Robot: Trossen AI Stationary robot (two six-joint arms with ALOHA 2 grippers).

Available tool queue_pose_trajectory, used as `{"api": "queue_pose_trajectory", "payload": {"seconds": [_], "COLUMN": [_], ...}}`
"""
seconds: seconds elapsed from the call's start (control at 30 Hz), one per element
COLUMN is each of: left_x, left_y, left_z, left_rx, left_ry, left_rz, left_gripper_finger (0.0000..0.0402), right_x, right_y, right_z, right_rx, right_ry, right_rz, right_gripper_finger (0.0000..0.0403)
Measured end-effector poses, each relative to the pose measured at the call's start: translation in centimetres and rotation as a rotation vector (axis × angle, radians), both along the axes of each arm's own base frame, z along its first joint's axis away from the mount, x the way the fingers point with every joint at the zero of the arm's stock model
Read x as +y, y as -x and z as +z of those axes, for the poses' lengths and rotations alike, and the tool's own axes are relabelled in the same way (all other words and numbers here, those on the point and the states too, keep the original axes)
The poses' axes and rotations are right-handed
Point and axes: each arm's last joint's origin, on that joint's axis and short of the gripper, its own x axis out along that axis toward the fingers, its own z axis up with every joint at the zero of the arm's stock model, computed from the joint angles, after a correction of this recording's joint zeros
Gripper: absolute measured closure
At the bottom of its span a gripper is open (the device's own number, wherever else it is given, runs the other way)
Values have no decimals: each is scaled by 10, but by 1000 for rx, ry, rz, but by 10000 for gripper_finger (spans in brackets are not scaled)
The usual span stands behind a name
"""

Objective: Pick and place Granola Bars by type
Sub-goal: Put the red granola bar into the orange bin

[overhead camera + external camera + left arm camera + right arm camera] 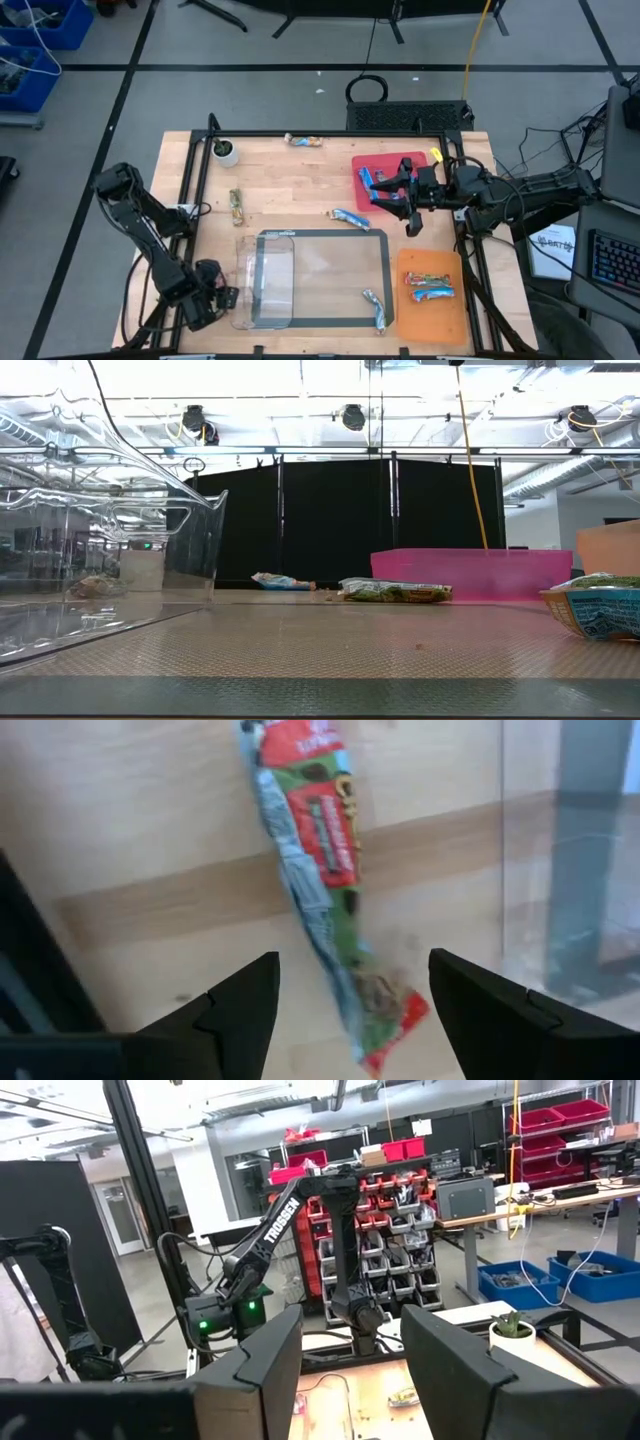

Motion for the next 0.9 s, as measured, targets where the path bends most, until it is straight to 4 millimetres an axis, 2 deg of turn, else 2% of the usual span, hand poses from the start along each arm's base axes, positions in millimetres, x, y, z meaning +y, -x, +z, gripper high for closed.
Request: {"api": "queue_pose_trajectory", "payload": {"seconds": [0.17,0.43,0.67,0.77,0.9], "left_x": [-1,-10,-10,-10,-10], "left_y": [-1,-7,-6,-6,-6], "left_z": [-2,-18,-19,-19,-19], "left_rx": [2,45,49,47,45], "left_ry": [-6,13,7,6,5], "left_rz": [0,9,9,-3,-10], "left_gripper_finger": [144,144,146,166,234], "right_x": [0,0,0,0,0], "right_y": [0,0,0,0,0], "right_z": [0,0,0,0,2], "right_rx": [0,-1,-1,-2,-18], "right_ry": [0,0,1,1,18], "right_rz": [0,0,0,0,-3], "right_gripper_finger": [241,241,241,242,242]}}
